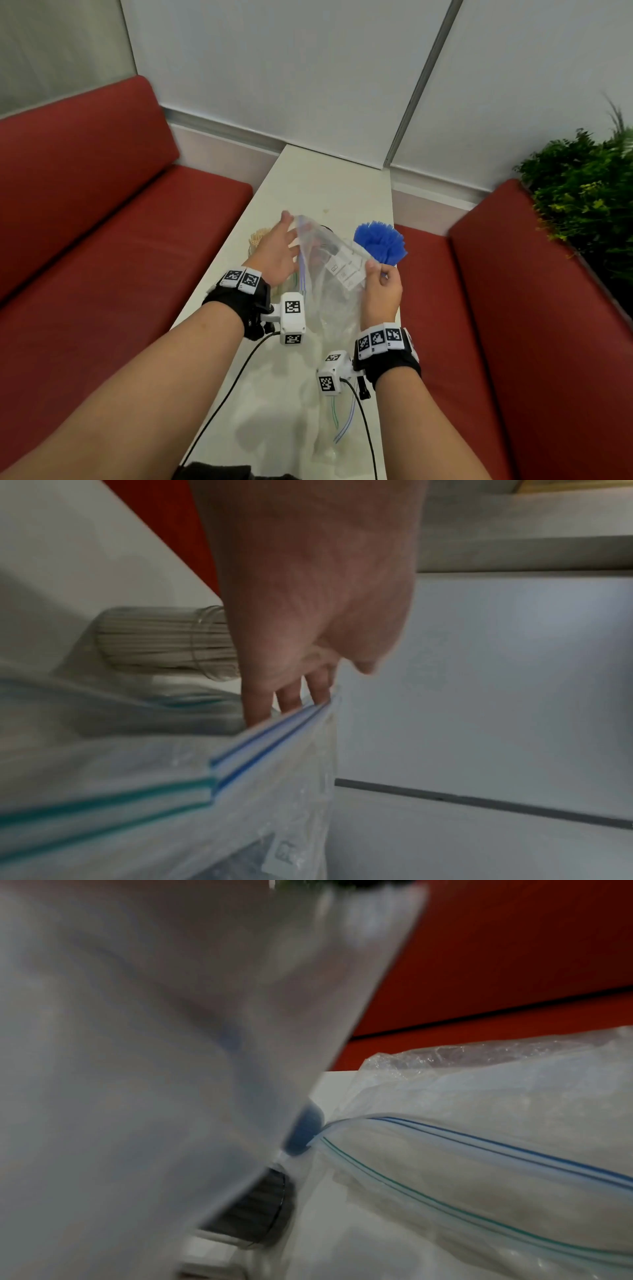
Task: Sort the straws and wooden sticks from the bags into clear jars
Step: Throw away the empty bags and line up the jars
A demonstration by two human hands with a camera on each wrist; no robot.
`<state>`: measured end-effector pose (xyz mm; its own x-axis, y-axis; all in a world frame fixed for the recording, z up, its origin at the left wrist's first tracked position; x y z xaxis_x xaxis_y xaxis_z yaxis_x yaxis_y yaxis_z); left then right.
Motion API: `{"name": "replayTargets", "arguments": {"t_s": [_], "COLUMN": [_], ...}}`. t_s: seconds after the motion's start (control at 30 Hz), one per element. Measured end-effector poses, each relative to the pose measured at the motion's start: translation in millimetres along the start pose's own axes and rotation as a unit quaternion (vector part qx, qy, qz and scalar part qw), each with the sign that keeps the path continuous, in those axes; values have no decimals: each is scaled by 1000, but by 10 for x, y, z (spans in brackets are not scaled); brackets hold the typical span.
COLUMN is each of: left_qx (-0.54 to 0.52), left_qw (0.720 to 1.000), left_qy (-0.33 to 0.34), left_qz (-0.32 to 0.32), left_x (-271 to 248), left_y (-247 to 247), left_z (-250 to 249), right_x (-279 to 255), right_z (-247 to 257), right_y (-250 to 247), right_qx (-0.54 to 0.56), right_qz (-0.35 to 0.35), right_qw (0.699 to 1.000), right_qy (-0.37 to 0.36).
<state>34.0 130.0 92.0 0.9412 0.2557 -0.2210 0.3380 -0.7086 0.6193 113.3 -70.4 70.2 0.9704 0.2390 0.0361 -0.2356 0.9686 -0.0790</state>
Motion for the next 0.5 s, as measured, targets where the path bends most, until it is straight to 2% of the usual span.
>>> {"name": "replayTargets", "arguments": {"t_s": [0.07,0.13,0.17,0.2,0.23,0.3,0.43,0.5], "left_qx": [101,249,316,370,381,346,247,216], "left_qw": [990,953,933,919,919,938,968,973], "left_qy": [-61,-112,-109,-88,-63,-25,41,72], "left_qz": [81,132,134,109,73,17,9,-27], "left_x": [-53,-101,-90,-80,-74,-49,-41,-52], "left_y": [105,218,246,248,222,126,80,98], "left_z": [97,223,247,215,158,17,-248,-334], "right_x": [9,20,25,33,41,60,73,61], "right_z": [26,57,64,71,84,125,201,156], "right_y": [-26,-32,-33,-45,-76,-189,-518,-643], "right_qx": [1,-18,-28,-37,-47,-54,-59,-41], "right_qz": [-26,-44,-48,-53,-61,-84,-168,-197], "right_qw": [1000,999,998,998,997,995,984,979], "right_qy": [11,12,11,10,8,-2,1,21]}}
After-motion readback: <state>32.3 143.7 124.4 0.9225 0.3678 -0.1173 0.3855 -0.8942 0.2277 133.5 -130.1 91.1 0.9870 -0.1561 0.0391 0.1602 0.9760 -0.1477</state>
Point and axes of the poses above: each hand's wrist, its own x-axis towards the middle knuckle, its own y-axis out of the palm, z = x × y, the point moved 5 cm from there along x, towards the middle knuckle, and after that the axes turned 10 degrees about z, right-handed, at the moved point
